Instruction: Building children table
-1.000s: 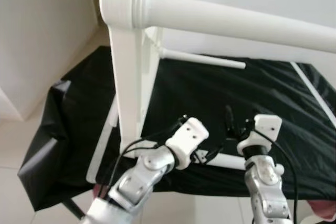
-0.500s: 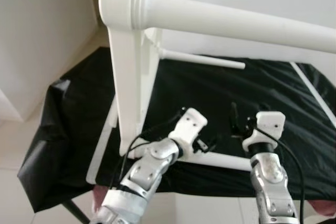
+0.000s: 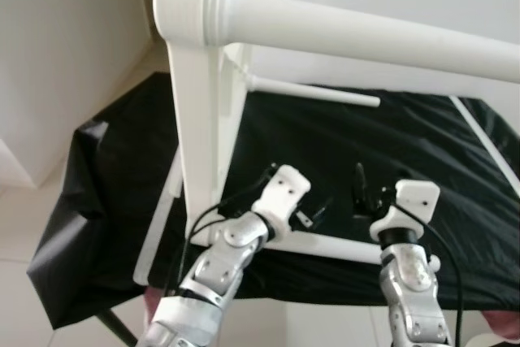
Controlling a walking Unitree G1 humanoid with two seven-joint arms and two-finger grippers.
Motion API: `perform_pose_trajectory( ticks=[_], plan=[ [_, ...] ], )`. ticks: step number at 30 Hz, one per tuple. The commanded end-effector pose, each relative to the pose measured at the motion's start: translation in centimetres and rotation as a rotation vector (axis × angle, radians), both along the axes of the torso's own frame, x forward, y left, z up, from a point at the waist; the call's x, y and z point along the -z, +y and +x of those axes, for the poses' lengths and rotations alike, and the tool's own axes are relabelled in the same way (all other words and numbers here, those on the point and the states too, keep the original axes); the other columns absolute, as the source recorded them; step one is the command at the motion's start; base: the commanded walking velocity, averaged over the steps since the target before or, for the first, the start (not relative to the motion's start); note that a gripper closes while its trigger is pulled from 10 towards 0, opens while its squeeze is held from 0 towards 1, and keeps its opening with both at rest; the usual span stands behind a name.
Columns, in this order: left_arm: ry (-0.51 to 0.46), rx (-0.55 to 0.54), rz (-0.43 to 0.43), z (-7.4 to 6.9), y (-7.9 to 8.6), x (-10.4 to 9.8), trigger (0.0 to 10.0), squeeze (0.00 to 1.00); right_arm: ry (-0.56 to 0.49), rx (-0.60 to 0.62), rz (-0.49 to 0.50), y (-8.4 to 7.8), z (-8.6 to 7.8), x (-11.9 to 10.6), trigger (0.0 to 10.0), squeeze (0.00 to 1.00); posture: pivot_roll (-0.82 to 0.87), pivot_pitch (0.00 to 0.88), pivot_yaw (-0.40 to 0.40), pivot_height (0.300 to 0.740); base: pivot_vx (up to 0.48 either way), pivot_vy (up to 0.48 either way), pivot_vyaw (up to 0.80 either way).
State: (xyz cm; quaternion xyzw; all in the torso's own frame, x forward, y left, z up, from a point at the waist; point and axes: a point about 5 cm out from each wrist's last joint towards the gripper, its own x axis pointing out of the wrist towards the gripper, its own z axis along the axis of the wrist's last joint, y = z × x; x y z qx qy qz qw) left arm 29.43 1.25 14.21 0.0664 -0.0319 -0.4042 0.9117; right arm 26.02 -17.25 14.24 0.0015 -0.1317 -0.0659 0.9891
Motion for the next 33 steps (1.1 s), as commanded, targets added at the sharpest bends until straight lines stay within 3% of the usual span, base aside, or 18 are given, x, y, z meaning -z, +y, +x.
perform_pose_trajectory(
  ticks=[1, 5, 20, 33],
  plan=[
    [-0.028, -0.192, -0.004, 0.9, 1.4, 0.1, 10.0, 0.0, 0.021, -0.009, 0.011, 0.4, 0.2, 0.4, 10.0, 0.0, 0.08, 0.0, -0.053, 0.74, 0.0, 0.0, 0.0],
    [-0.037, -0.198, -0.015, 1.1, 1.6, -0.1, 10.0, 0.0, 0.017, -0.005, 0.015, 0.5, 0.5, 0.2, 10.0, 0.0, 0.08, 0.0, -0.056, 0.74, 0.0, 0.0, 0.0],
    [-0.031, -0.188, -0.011, 1.3, 1.9, 0.5, 10.0, 0.0, 0.014, -0.003, 0.011, 0.2, 0.8, 0.0, 10.0, 0.0, 0.07, 0.0, -0.07, 0.74, 0.0, -0.344, 0.0],
    [-0.06, -0.251, -0.033, 2.0, 2.7, 0.0, 10.0, 0.0, 0.013, -0.031, 0.01, 0.6, 1.0, 0.0, 10.0, 0.0, 0.08, 0.0, -0.07, 0.74, 0.0, -0.285, 0.0]
  ],
)
